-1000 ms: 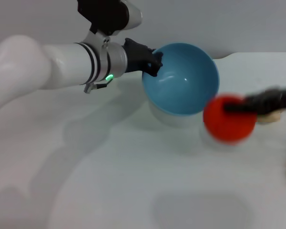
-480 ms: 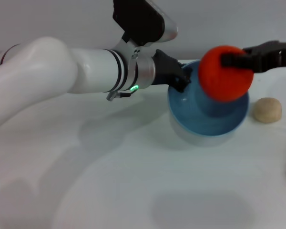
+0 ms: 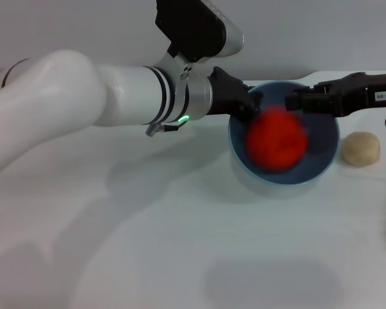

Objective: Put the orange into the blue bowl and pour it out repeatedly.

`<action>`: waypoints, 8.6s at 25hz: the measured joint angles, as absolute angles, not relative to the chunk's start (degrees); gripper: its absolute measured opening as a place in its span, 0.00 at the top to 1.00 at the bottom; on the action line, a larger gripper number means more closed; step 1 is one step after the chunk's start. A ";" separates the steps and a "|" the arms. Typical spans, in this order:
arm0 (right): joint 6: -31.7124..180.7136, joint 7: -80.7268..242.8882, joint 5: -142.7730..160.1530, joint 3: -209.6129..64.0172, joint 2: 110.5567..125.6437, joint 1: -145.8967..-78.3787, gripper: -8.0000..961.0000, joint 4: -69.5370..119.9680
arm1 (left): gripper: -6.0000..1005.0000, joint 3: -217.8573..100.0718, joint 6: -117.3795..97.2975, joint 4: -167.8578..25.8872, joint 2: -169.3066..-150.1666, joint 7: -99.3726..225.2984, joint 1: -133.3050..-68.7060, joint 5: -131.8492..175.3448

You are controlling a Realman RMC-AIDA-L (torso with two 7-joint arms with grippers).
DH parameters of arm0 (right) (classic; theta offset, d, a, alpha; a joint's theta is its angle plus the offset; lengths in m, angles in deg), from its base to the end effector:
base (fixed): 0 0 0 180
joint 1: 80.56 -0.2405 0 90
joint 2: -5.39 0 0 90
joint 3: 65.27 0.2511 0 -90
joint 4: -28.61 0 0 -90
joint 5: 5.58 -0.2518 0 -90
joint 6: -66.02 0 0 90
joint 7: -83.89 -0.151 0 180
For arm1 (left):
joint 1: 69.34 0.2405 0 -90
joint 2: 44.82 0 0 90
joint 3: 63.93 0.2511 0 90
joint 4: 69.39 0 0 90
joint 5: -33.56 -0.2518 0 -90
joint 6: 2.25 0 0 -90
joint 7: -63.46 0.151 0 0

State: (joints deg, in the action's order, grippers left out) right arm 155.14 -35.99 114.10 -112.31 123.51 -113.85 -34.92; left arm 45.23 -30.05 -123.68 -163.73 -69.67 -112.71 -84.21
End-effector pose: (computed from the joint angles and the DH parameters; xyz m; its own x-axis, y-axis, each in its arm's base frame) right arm 0.2052 0.4117 0.0693 0.7203 -0.5575 -0.4128 -0.6592 -0.7354 -0.1570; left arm -0.0888 0.4375 -0.1384 0.9514 0.2292 0.2055 0.3029 -0.8163 -0.4919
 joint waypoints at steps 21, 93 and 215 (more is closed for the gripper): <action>140.49 -5.65 88.39 -98.84 124.12 -97.58 0.47 -23.12 | 1.00 48.92 -23.42 -131.35 -163.49 -68.88 -111.93 -101.61; 148.73 -28.00 121.45 -109.05 123.47 -113.50 0.47 -9.59 | 1.00 33.74 -34.60 -128.27 -163.22 -66.21 -107.15 -87.11; 158.72 -20.55 103.31 -90.58 120.63 -104.67 0.47 -18.72 | 0.49 38.23 -28.55 -127.02 -162.98 -68.36 -107.16 -93.08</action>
State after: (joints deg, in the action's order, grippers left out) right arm 158.72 -20.55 103.31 -90.58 120.63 -104.67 -18.72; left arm 38.23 -28.55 -127.02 -162.98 -68.36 -107.16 -93.08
